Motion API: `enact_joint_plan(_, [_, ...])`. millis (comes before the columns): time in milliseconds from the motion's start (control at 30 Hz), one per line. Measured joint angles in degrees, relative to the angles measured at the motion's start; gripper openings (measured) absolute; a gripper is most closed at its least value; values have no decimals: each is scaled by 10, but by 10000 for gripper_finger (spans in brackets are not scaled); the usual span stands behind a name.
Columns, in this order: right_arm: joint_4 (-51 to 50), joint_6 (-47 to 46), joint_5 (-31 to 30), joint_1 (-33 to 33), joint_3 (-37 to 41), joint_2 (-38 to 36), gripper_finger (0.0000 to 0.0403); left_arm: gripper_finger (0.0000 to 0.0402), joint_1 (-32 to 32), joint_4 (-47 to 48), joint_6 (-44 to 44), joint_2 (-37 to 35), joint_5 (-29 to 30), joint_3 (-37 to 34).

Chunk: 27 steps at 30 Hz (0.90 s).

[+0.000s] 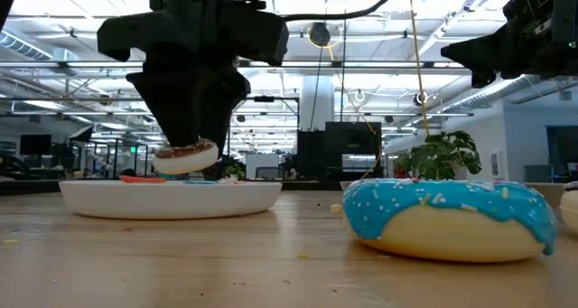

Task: Pick & Place donuts
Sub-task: Put the small brown doughnut on the white plate

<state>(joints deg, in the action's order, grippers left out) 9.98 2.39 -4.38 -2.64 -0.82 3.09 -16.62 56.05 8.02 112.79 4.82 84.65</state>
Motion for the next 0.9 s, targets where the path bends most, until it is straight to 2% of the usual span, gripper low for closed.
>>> enact_joint_plan(67, [0,0,0,0,0,0,0,252,-3,0,-6,0,7,0])
enact_joint_plan(133, [0,0,0,0,0,0,0,212,-7,-1,-17,0,-5,0])
enact_joint_plan(300, [0,0,0,0,0,0,0,52,-12,0,-32,0,-26,0])
enact_joint_plan(367, [0,0,0,0,0,0,0,18,-12,-1,-34,0,-34,0])
enact_joint_plan(500, [0,-1,0,0,0,0,0,35,-11,-1,-31,0,-33,0])
enact_joint_plan(633, [0,-1,0,0,0,0,0,79,-11,-1,18,0,-15,0])
enact_joint_plan(900, [-1,-2,2,0,0,1,0,261,-10,-1,43,0,-12,0])
